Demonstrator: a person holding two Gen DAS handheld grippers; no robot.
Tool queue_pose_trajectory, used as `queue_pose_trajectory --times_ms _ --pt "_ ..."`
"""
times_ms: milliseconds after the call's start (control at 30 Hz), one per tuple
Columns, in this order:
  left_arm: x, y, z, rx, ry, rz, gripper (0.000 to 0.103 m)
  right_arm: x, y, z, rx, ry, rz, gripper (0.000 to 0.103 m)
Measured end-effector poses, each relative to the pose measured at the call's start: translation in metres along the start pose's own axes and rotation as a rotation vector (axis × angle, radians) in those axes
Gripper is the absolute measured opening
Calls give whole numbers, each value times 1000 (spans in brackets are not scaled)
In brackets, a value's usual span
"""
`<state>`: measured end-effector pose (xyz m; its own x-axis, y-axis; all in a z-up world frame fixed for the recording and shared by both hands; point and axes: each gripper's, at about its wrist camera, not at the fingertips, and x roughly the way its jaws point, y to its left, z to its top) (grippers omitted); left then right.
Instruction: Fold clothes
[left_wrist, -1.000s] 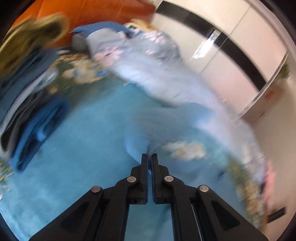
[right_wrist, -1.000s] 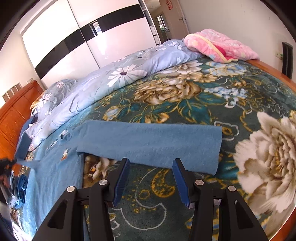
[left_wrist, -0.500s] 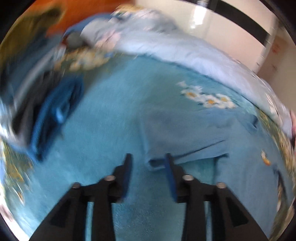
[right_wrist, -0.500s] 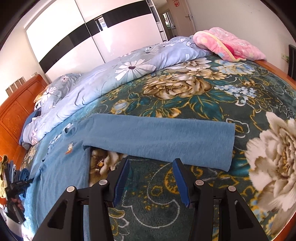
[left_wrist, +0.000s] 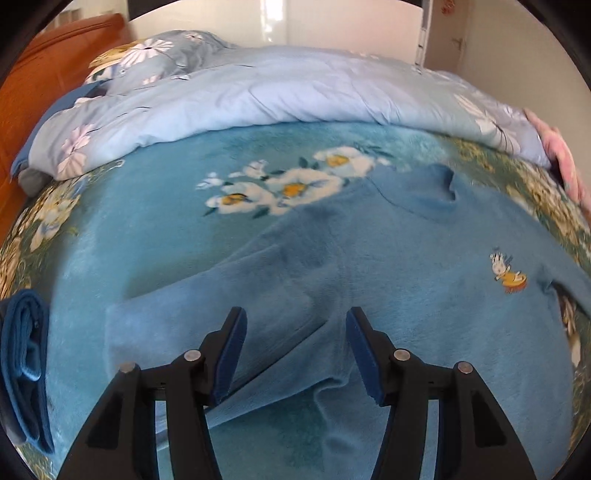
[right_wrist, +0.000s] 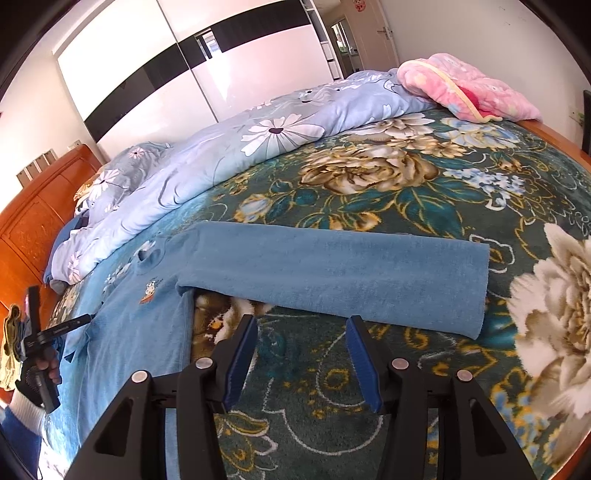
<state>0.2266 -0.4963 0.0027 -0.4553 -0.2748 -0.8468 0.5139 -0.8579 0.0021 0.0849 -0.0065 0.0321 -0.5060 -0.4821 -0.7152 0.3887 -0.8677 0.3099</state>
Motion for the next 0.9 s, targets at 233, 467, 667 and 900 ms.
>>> queue_pose_trajectory --times_ms 233,467,667,900 --pt "5 25 -10 -110 -1 -51 8 1 -4 -3 11 5 2 55" --pt "-42 67 -12 -277 -165 -79 5 2 -6 -5 21 14 10 55" --pt "-106 90 26 -314 -313 -121 5 0 -9 -5 23 4 14 55" --pt "-159 50 87 -269 -431 -301 5 1 -13 -6 41 -1 27 56"
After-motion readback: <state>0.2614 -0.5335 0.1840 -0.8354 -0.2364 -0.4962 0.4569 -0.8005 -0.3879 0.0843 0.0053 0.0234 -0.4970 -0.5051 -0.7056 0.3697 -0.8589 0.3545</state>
